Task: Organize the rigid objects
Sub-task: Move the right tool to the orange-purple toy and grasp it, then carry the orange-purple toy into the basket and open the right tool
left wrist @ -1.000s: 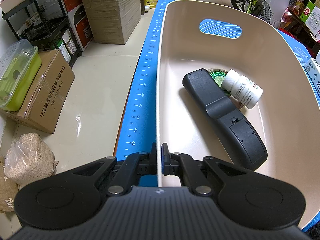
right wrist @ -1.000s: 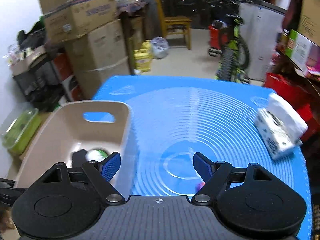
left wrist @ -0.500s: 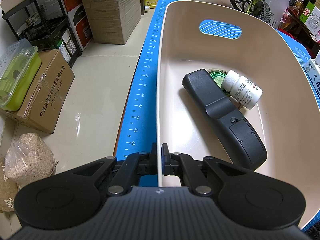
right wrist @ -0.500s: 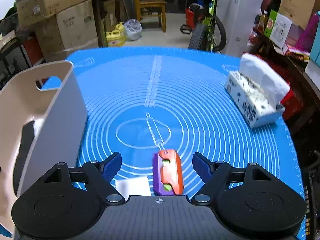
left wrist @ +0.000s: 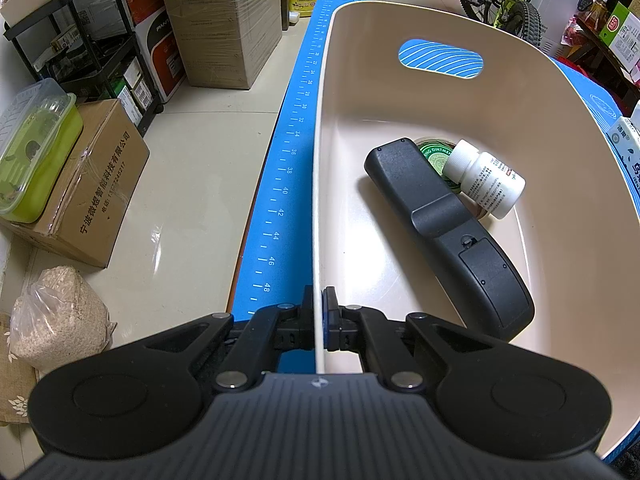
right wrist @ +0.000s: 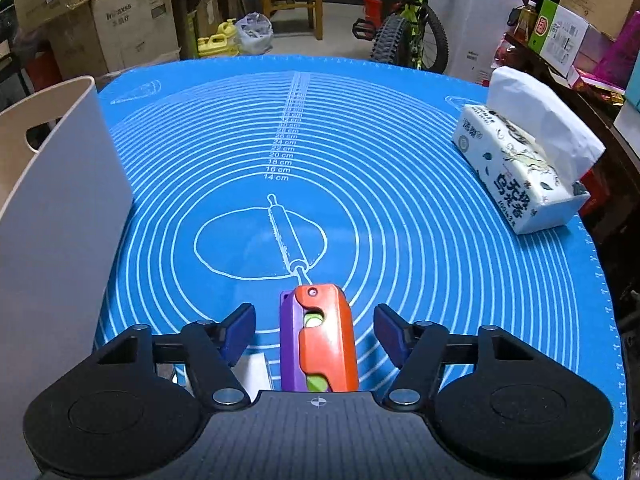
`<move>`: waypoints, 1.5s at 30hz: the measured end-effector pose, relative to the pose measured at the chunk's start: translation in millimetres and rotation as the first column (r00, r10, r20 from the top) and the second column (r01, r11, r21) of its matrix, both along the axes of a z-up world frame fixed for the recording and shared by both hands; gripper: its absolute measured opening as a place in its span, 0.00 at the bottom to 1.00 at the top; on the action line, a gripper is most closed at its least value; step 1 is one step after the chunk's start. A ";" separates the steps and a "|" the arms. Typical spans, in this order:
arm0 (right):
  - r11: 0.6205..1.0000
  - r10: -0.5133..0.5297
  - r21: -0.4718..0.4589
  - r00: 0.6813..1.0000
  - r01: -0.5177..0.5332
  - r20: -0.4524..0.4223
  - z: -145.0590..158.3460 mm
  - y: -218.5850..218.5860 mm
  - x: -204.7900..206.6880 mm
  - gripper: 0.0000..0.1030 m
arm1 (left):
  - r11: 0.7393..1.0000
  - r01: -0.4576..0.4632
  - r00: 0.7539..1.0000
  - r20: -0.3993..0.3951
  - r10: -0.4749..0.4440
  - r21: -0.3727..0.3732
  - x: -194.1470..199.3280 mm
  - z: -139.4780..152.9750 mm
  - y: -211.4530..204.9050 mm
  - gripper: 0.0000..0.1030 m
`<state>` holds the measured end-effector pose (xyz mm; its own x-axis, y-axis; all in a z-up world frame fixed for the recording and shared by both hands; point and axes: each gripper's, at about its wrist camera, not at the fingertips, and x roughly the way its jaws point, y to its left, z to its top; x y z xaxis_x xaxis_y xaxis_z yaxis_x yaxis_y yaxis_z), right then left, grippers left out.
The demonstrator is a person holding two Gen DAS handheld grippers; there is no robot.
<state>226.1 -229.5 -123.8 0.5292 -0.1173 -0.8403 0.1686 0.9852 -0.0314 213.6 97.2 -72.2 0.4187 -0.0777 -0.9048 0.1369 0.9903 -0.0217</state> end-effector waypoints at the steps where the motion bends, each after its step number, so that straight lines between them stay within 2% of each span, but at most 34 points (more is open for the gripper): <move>1: 1.000 0.003 -0.002 1.000 -0.003 -0.008 -2.2 0.7 1.5 0.66 | 1.000 0.000 1.000 0.000 0.000 0.000 0.0 0.0 0.0 0.04; 9: 1.000 -0.008 0.022 1.000 0.009 -0.025 -11.4 -4.7 -0.3 0.63 | 1.000 0.000 1.000 0.000 0.000 0.000 0.0 0.0 -0.1 0.05; 13: 0.999 -0.004 0.036 1.000 0.005 -0.020 -10.7 -6.3 -0.9 0.55 | 1.000 0.000 1.000 0.000 0.000 0.000 -0.1 -0.1 -0.1 0.05; 15: 0.999 0.000 0.035 1.000 0.000 -0.016 -9.9 -6.0 -2.1 0.47 | 1.000 0.000 1.000 0.000 0.000 0.000 -0.1 -0.1 -0.1 0.05; 26: 1.000 0.005 -0.009 1.000 -0.004 0.014 -5.0 0.6 -11.3 0.47 | 1.000 0.000 1.000 0.000 0.000 0.000 -0.6 0.1 -0.4 0.05; 29: 0.999 0.006 -0.036 0.999 -0.004 0.053 4.7 4.3 -17.0 0.47 | 1.000 0.000 1.000 0.000 0.000 0.000 -0.5 0.2 -0.3 0.05; 35: 0.999 0.000 -0.039 0.993 0.005 0.117 29.6 8.0 -19.0 0.47 | 1.000 0.000 1.000 0.000 0.000 0.000 -0.3 0.0 0.0 0.05; 45: 0.999 0.044 -0.018 0.973 -0.041 0.228 82.6 28.4 -17.2 0.47 | 1.000 0.000 1.000 0.000 0.000 0.000 -0.2 -0.1 0.0 0.05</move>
